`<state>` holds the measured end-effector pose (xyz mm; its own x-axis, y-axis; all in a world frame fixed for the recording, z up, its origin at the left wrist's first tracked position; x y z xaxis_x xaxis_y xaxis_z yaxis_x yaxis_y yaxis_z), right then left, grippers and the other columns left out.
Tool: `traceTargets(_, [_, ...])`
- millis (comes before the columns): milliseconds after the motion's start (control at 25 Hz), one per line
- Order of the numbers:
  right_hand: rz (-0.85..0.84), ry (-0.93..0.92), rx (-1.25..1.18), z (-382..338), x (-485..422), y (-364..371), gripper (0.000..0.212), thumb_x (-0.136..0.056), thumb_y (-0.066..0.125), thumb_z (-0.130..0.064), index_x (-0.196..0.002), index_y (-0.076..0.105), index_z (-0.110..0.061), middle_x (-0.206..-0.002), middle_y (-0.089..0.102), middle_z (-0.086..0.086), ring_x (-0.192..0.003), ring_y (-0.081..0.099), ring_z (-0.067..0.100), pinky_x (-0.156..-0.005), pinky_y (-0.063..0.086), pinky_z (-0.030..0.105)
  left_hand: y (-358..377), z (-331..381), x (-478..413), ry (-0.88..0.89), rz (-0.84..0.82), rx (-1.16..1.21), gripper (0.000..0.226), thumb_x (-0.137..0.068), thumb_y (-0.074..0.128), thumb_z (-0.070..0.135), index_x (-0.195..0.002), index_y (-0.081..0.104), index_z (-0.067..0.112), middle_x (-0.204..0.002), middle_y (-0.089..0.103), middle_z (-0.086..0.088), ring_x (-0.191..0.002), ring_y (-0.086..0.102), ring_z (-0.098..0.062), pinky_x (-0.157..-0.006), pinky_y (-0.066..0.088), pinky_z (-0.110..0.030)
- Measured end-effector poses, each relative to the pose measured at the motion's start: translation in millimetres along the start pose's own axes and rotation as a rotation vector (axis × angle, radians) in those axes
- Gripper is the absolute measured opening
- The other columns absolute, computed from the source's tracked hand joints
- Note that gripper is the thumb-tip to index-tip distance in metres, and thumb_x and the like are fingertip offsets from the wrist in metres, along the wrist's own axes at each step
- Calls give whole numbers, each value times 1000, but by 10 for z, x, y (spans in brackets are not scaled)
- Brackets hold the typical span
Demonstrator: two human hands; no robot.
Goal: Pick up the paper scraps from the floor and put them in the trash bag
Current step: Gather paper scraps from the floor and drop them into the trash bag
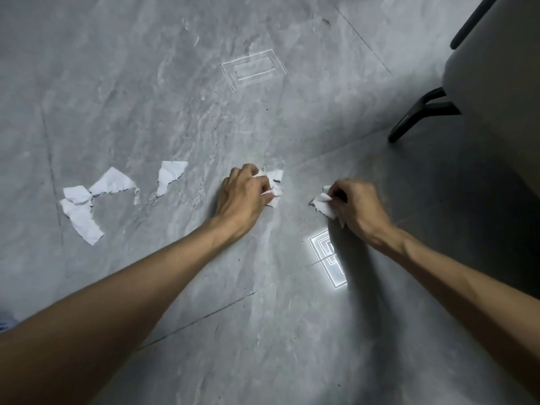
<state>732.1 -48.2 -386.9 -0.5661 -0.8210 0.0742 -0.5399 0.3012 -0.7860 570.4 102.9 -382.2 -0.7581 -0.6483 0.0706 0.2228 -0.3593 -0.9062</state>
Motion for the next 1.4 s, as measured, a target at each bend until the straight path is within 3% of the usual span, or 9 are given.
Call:
traceTargets(80, [31,15,-39,-42,14,-15,9,-76,67,-8,-75,66,-17,-78,69,3,-77,65,18,-64,47,25,14,-53,-24,10,-33,-15,22,-90,57,33,-84,67,15,-107,58,-3,-97,54,-24,-71,36,-31])
traceTargets(200, [54,65,-108,-175,71,41,12,-78,67,-13,-73,62,-23,-69,65,-4,-66,58,12,-58,40,10,-127,-65,42,-19,-25,-3,28,-90,57,36,-77,66,12,-89,62,-2,-83,58,-21,-66,39,-33])
traceTargets(360, [-79,50,-189,-643,162,324,5,-78,66,-14,-75,63,-18,-70,68,1,-65,61,18,-59,45,20,-693,-203,306,-85,6,160,19,-82,65,34,-67,65,23,-69,68,7,-68,57,-9,-62,41,-31])
traceTargets(520, [-187,-34,-296,-1362,244,520,6,-78,66,-15,-76,65,-21,-66,63,-7,-58,53,5,-52,38,9,-1493,-456,701,-155,15,322,14,-74,73,27,-62,67,25,-49,62,23,-47,55,7,-48,36,-8])
traceTargets(760, [-347,-249,-363,-2832,574,807,10,-81,68,-14,-77,68,-23,-68,64,-8,-60,53,2,-54,40,9,-2792,-1071,1678,-218,209,283,9,-70,79,27,-69,71,23,-58,68,4,-48,53,1,-52,42,-14])
traceTargets(920, [-337,-457,-355,-3915,849,862,7,-82,66,-14,-77,67,-20,-66,63,-12,-54,55,1,-53,39,9,-3363,-1587,2477,-314,375,263,18,-69,81,19,-63,67,27,-51,64,14,-47,53,4,-51,39,-7])
traceTargets(1120, [-336,-611,-397,-4947,1147,937,11,-81,67,-15,-76,65,-25,-71,66,-11,-52,57,3,-51,40,10,-3355,-2352,3416,-510,203,44,13,-69,80,23,-65,67,25,-56,67,8,-51,59,0,-51,40,-12])
traceTargets(1240, [-411,-686,-350,-5470,1324,1163,8,-80,71,-15,-77,66,-20,-71,66,-9,-53,57,2,-53,44,13,-3141,-2783,3802,-619,-25,-81,12,-73,75,28,-72,63,31,-71,68,11,-71,66,-11,-61,47,-25])
traceTargets(1400, [-632,-761,66,-5808,1524,1646,31,-81,73,-21,-110,66,-11,-97,71,5,-89,65,18,-78,51,24,-3058,-3131,4000,-679,-60,-21,16,-77,70,38,-92,66,34,-84,67,13,-81,62,-10,-71,49,-30])
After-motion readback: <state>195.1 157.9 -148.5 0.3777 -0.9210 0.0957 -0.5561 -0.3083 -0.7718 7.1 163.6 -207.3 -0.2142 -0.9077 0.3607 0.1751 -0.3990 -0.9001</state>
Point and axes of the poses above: each hand's wrist, its own x-axis away from the middle knuckle, its own y-axis out of the palm, z = x × y, the point moved 7 cm from there along -x, towards the middle knuckle
